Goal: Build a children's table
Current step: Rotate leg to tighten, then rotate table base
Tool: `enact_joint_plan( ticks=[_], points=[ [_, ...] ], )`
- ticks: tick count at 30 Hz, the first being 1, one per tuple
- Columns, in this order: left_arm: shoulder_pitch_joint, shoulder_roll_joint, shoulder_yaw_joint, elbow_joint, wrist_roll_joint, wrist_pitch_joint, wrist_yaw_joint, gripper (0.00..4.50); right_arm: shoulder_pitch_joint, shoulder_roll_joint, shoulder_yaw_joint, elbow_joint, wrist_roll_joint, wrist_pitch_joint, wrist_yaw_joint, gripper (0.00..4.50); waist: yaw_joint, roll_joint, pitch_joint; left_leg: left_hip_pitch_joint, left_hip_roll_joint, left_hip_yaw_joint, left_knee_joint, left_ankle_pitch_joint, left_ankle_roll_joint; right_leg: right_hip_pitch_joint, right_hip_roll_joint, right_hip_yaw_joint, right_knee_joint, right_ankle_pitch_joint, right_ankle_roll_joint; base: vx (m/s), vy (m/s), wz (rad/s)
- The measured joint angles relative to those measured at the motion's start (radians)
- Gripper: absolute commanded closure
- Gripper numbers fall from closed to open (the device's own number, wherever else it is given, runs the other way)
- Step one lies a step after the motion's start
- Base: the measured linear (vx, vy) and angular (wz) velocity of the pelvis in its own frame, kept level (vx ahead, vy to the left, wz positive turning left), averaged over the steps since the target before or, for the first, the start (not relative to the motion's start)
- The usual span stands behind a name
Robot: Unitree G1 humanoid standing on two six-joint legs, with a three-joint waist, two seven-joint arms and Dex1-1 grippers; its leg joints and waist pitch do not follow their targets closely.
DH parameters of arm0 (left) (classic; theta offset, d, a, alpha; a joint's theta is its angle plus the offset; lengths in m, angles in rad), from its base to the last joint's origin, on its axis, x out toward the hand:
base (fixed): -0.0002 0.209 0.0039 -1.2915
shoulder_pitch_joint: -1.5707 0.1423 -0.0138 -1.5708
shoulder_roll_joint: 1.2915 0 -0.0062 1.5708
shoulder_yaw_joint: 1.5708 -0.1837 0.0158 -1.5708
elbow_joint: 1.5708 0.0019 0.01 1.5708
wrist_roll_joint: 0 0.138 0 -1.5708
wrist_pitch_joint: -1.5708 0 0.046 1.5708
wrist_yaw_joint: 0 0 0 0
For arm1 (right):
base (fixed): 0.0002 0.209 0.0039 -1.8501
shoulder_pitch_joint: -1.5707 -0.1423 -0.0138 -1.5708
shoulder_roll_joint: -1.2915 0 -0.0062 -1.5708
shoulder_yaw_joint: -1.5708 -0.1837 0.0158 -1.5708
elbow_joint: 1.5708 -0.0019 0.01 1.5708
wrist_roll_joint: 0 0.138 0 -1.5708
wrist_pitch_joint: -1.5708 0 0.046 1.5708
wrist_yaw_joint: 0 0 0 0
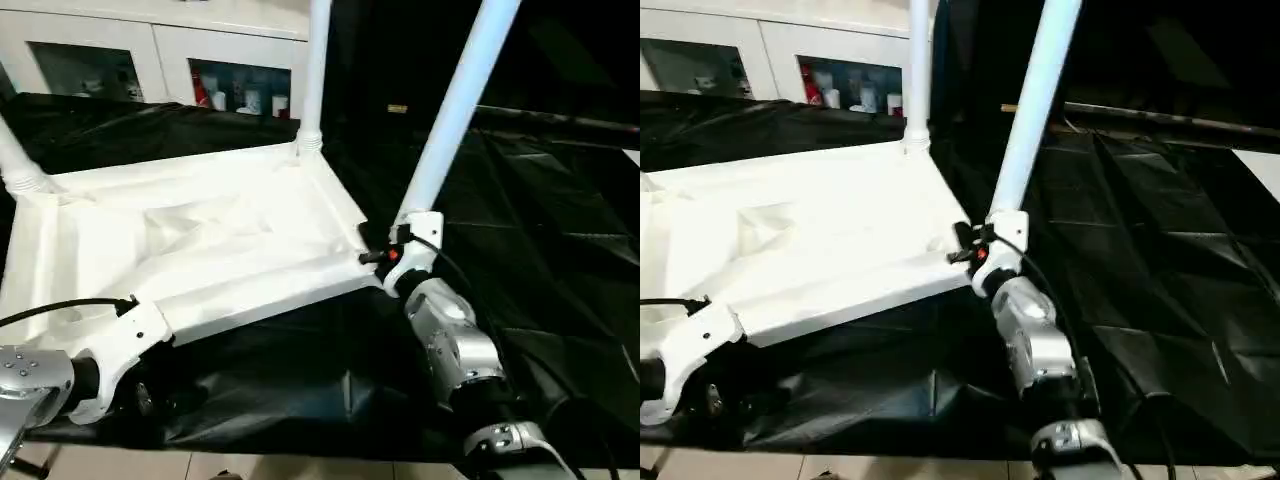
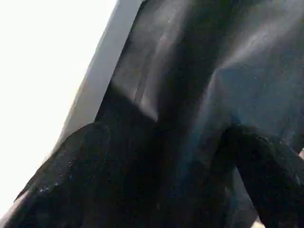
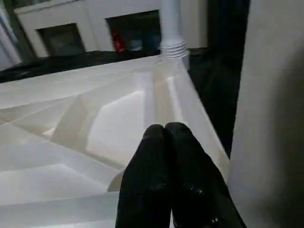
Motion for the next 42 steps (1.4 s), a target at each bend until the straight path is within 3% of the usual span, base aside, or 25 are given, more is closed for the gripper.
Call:
enact_joint_plan(
  ticks=[5,11,15,22,26,31,37,39,42],
  points=[
    [0.006,-0.003,0.0,0.0,-0.009,-0.028,0.001,0.0,-0.04,-0.06,-0.052,0.078,-0.001,-0.043,-0.032,4.45,0.016,0.0,0.0,-0.001,0.0,-0.001,0.007,0.0,0.0,0.001,-0.001,0.001,0.005,0.0,0.0,0.0,0.0,0.0],
    [0.008,-0.045,0.035,-0.008,-0.073,-0.049,-0.001,0.0,-0.088,-0.129,-0.116,0.179,0.0,-0.087,-0.062,4.45,0.014,-0.001,0.0,-0.001,0.0,-0.003,0.013,0.0,0.0,0.001,-0.001,0.002,0.009,0.002,0.002,0.0,0.0,0.0],
    [0.045,-0.051,0.084,-0.03,-0.112,-0.067,-0.01,0.0,-0.112,-0.153,-0.126,0.241,-0.001,-0.118,-0.082,4.45,0.013,-0.001,0.0,-0.001,0.0,-0.003,0.013,0.0,0.0,0.001,-0.001,0.001,0.01,0.002,0.002,0.0,0.0,0.0],
    [0.237,-0.053,0.225,-0.07,-0.203,-0.038,-0.058,0.0,-0.142,-0.181,-0.143,0.307,-0.014,-0.142,-0.101,4.45,0.009,-0.002,-0.001,-0.003,0.0,-0.002,0.014,0.0,0.0,0.0,0.0,0.002,0.009,0.002,0.003,0.0,0.0,0.0],
    [0.298,-0.054,0.305,-0.07,-0.248,-0.033,-0.099,0.0,-0.136,-0.179,-0.138,0.301,-0.013,-0.142,-0.062,4.45,0.003,-0.002,-0.001,-0.003,0.001,-0.002,0.013,0.0,0.001,-0.001,0.001,0.002,0.009,0.0,0.006,0.0,0.0,0.0],
    [0.378,-0.067,0.439,-0.005,-0.29,-0.08,-0.155,0.0,-0.053,-0.149,-0.098,0.2,-0.004,-0.128,0.032,4.45,-0.013,-0.003,-0.001,-0.003,0.004,-0.003,0.013,0.0,0.001,-0.001,0.003,0.002,0.008,-0.001,0.007,0.0,0.0,0.0],
    [0.354,-0.102,0.642,0.147,-0.373,-0.179,-0.211,0.0,0.149,-0.161,0.047,-0.055,0.012,-0.05,0.246,4.45,-0.011,-0.002,0.0,-0.002,0.007,-0.003,0.013,-0.001,0.001,0.0,0.007,0.003,0.006,-0.001,0.007,0.0,0.0,0.0],
    [0.339,-0.099,0.687,0.171,-0.404,-0.185,-0.228,0.0,0.173,-0.171,0.058,-0.077,0.005,-0.036,0.25,4.45,-0.009,-0.001,0.0,-0.001,0.007,-0.003,0.013,-0.001,0.0,0.001,0.007,0.003,0.006,0.0,0.006,0.0,0.0,0.0],
    [0.286,-0.098,0.728,0.187,-0.461,-0.17,-0.231,0.0,0.177,-0.184,0.029,-0.071,-0.02,-0.035,0.178,4.45,-0.006,-0.005,-0.001,0.003,0.007,-0.003,0.013,-0.001,0.0,0.003,0.007,0.003,0.005,0.0,0.006,0.0,0.0,0.0]
  ],
)
